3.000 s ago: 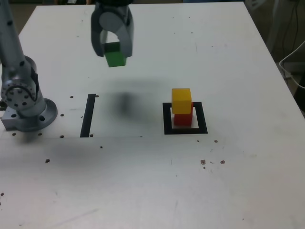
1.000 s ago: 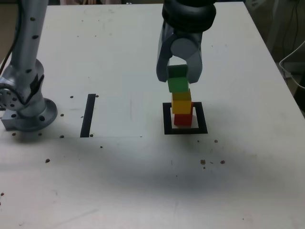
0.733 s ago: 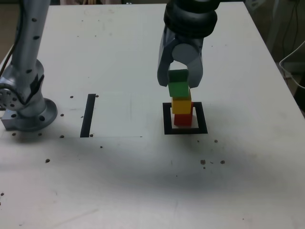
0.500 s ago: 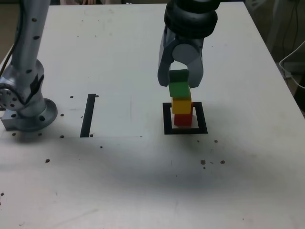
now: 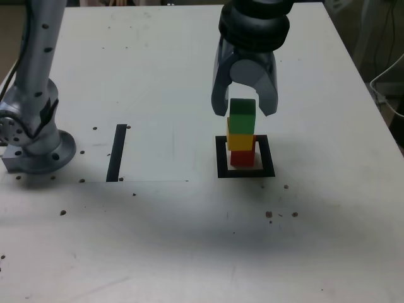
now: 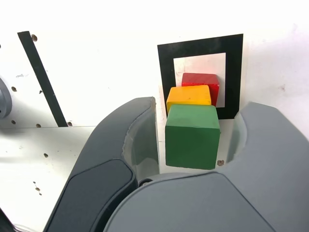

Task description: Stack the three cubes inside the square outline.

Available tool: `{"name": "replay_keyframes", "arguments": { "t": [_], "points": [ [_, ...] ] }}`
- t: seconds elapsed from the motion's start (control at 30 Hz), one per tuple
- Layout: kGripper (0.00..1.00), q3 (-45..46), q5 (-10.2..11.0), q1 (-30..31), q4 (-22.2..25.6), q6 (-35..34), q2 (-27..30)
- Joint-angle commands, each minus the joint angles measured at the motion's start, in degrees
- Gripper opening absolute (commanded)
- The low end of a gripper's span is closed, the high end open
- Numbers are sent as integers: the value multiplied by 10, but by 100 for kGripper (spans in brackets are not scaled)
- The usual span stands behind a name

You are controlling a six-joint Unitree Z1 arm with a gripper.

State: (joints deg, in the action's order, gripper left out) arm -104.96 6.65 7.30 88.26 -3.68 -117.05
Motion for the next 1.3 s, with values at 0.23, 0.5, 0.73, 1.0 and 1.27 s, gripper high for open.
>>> {"name": "replay_keyframes", "arguments": {
  "t": [0.23, 0.5, 0.73, 1.0, 1.27],
  "points": [
    [99, 13, 13, 1, 4, 3, 18],
    [99, 29, 13, 1, 1, 4, 45],
    [99, 46, -27, 1, -10, 8, 54],
    [99, 107, -43, 1, -33, 10, 132],
    [99, 229, -45, 0, -64, 7, 212]
  ]
}}
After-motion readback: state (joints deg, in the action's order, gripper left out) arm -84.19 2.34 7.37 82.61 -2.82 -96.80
